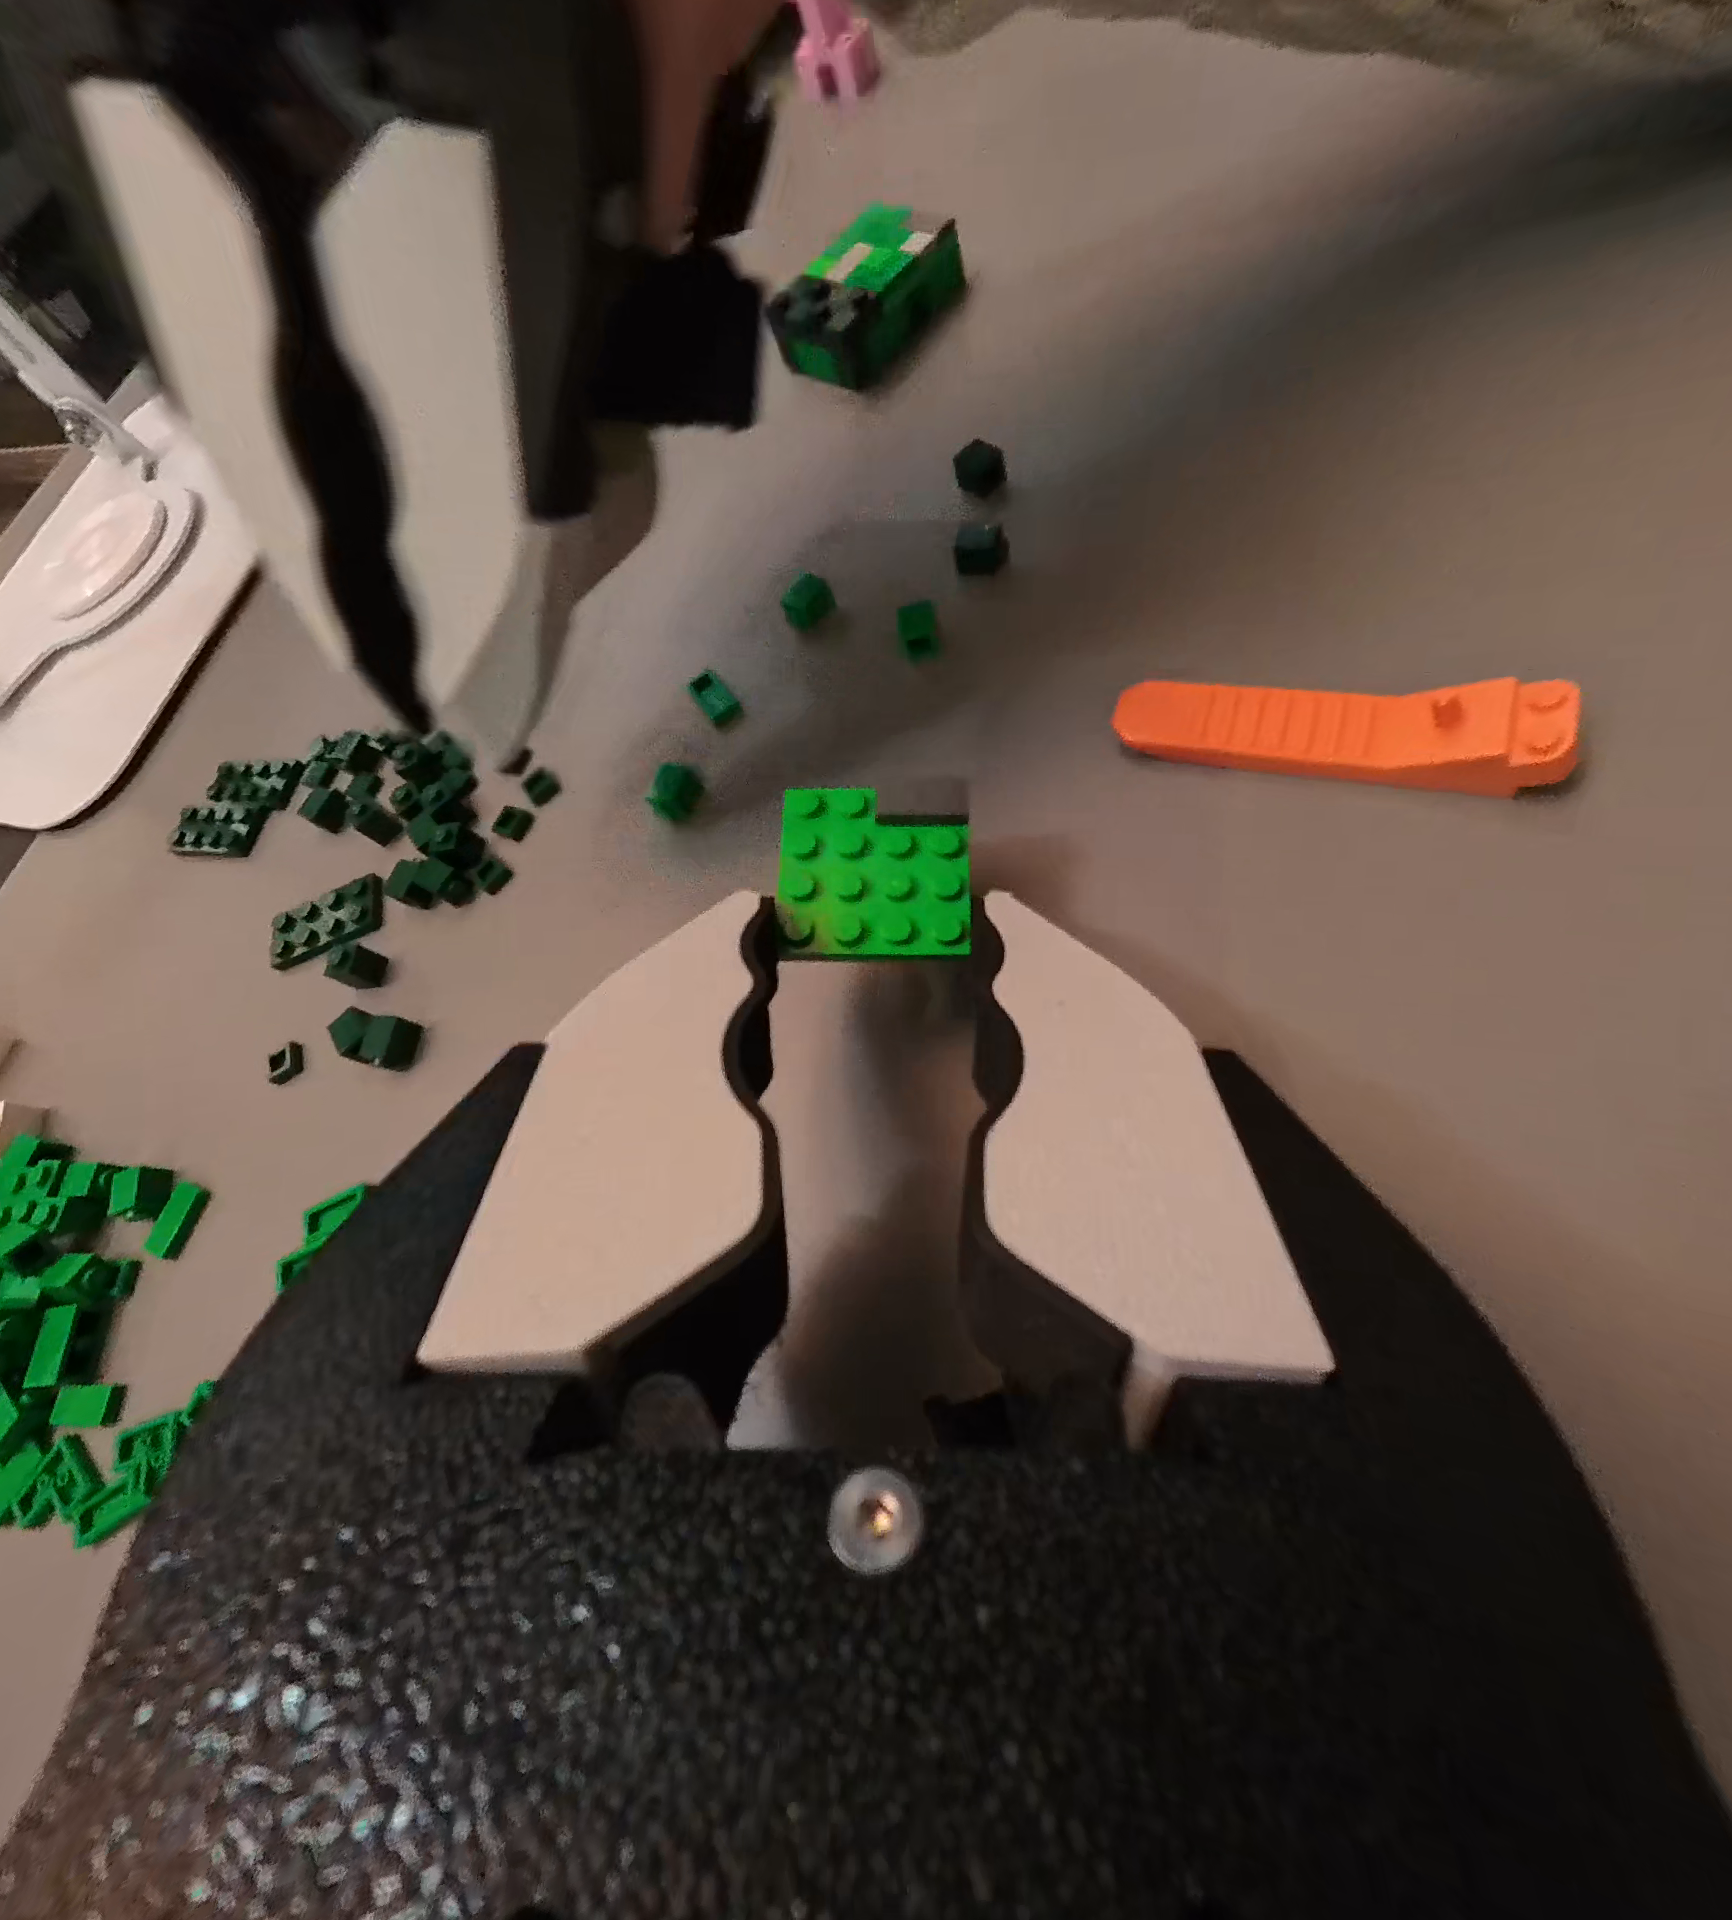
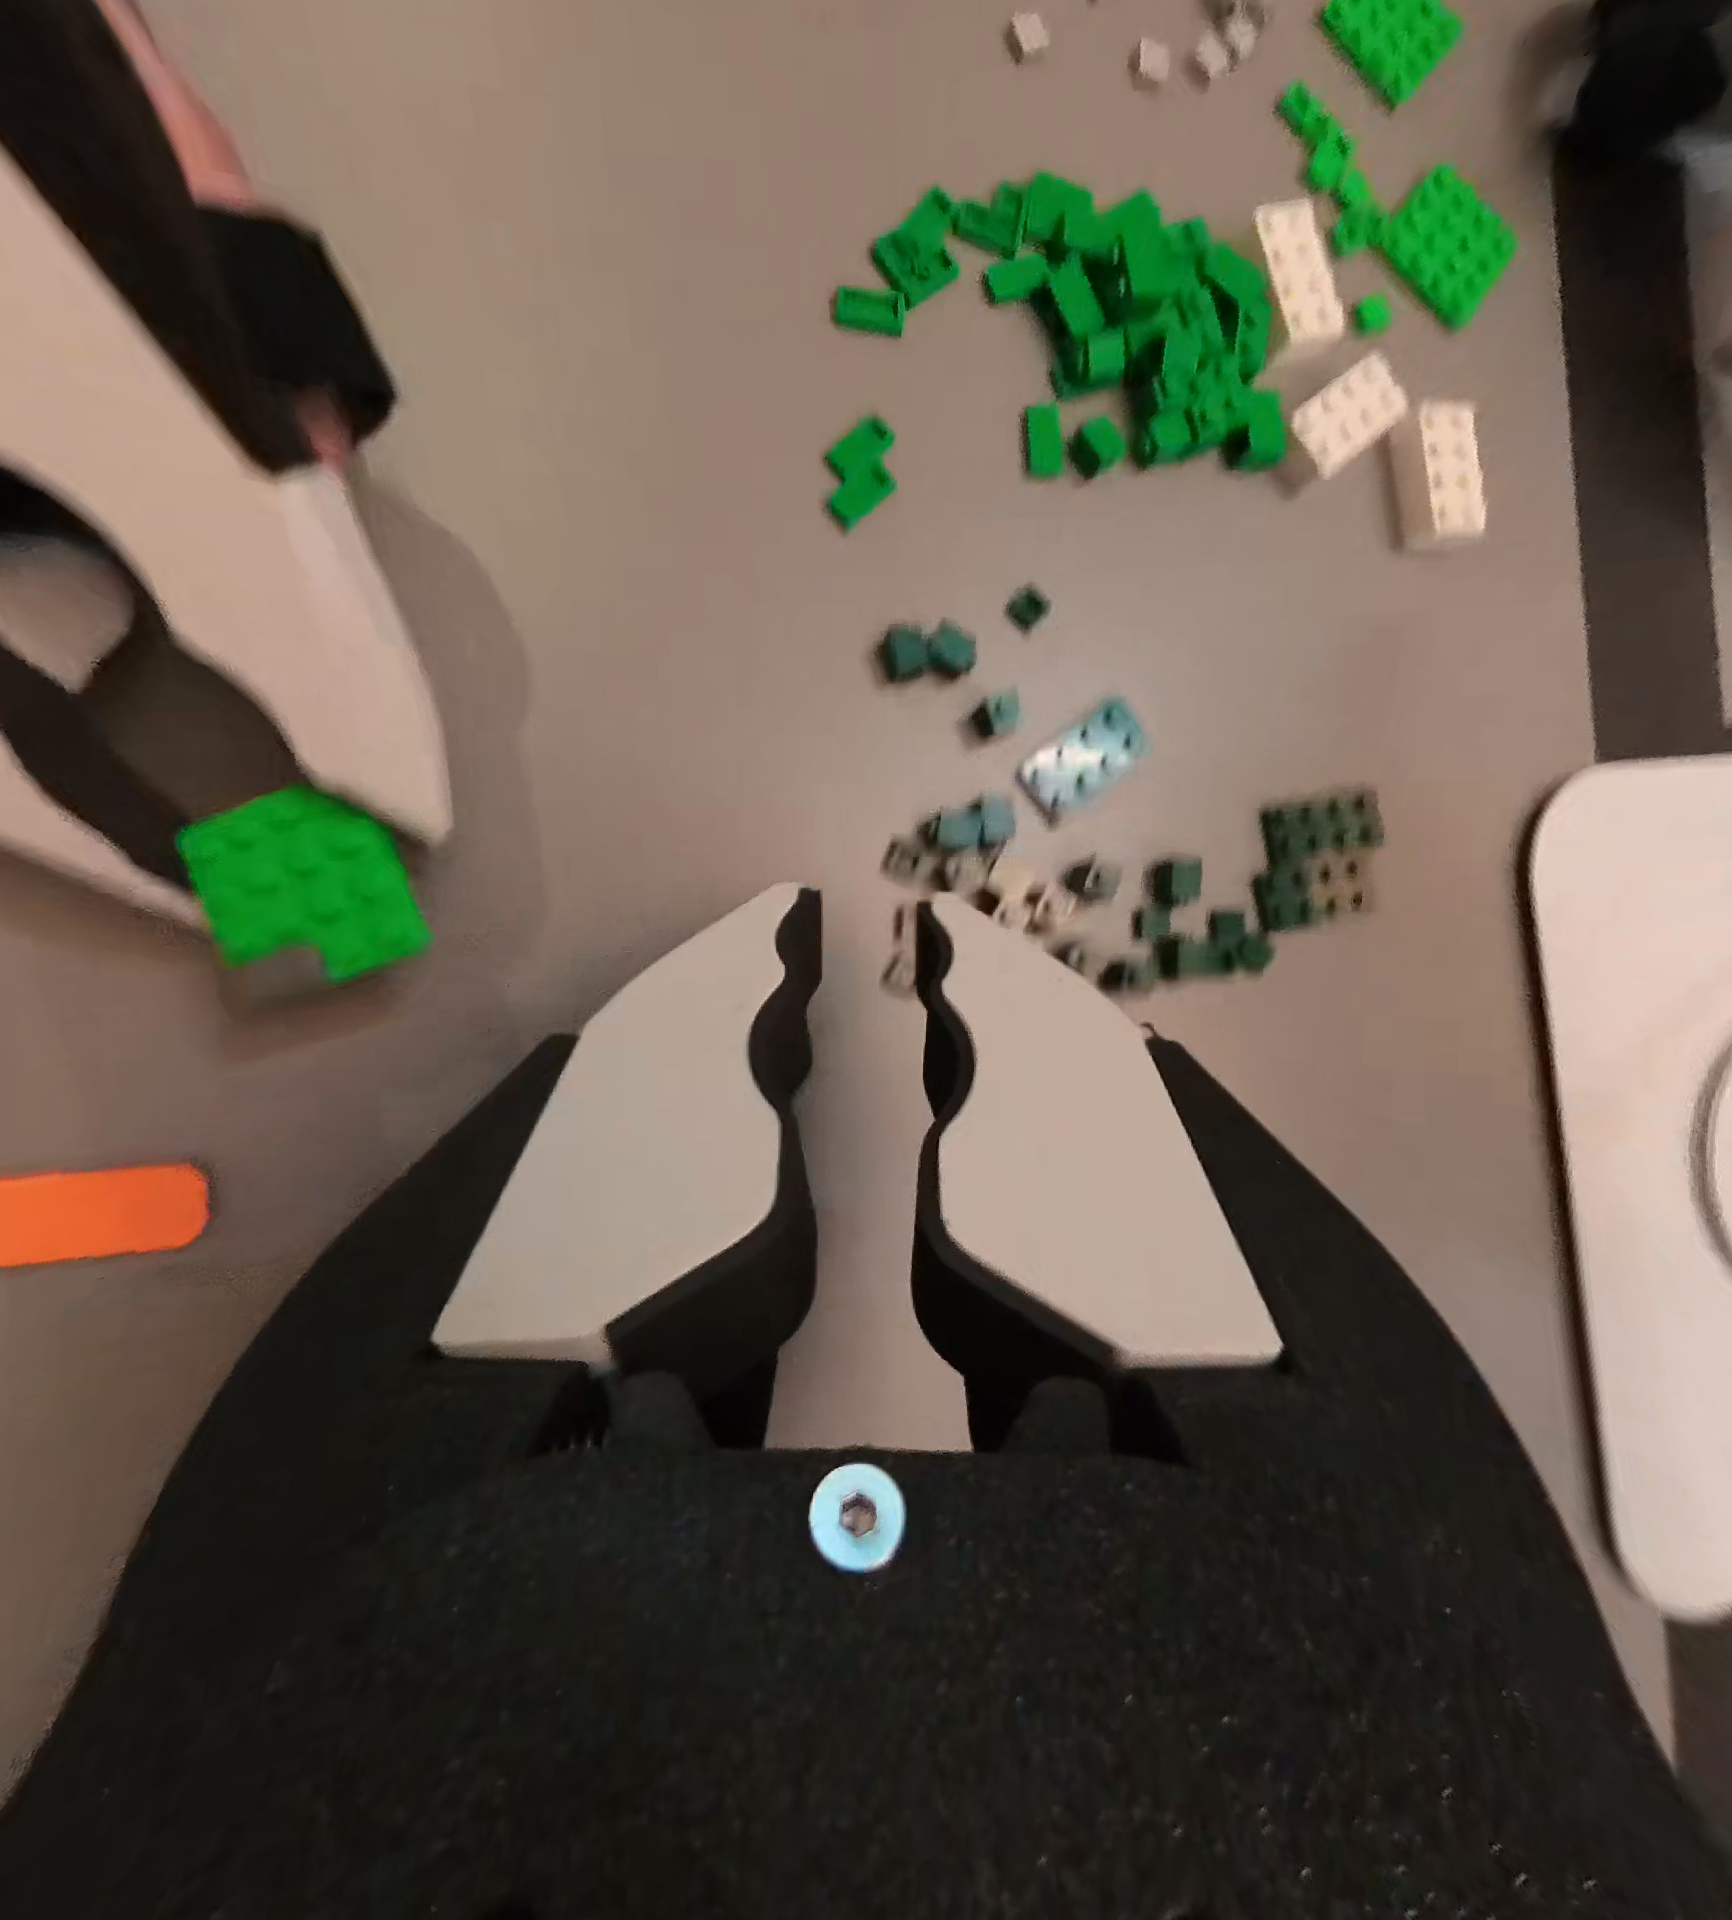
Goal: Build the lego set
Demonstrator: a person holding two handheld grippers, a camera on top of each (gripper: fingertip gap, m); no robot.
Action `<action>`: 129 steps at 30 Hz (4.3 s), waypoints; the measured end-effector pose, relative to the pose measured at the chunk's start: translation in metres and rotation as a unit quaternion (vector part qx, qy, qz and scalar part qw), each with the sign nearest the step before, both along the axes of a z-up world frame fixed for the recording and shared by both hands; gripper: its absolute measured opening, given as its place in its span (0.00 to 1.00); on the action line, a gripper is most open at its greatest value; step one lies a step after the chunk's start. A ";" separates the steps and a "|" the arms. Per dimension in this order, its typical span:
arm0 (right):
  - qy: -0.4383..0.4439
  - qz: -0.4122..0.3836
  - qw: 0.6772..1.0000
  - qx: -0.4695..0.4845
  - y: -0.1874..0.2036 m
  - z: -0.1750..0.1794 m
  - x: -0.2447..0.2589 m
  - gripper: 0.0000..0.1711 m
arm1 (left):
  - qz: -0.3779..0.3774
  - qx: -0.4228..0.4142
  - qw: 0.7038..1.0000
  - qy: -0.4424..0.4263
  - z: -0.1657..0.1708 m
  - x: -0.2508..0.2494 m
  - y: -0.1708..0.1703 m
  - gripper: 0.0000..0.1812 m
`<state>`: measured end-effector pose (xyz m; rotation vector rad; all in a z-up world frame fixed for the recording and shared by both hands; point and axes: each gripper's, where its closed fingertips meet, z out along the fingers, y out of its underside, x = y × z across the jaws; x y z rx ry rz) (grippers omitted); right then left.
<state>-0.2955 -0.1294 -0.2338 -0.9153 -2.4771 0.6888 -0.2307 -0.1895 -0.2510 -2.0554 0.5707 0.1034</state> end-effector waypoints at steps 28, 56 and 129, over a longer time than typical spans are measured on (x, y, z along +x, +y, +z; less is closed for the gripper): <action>-0.071 0.542 0.777 0.313 -0.037 -0.034 -0.112 0.15 | -0.018 -0.001 1.000 -0.008 0.001 0.007 -0.001 0.19; -0.079 0.586 0.738 0.325 -0.043 -0.036 -0.115 0.11 | -0.018 -0.004 1.000 -0.010 0.000 0.007 -0.001 0.19; 0.095 -0.090 0.988 0.080 -0.042 0.034 0.091 0.09 | -0.030 0.047 0.998 -0.018 0.015 0.025 0.002 0.19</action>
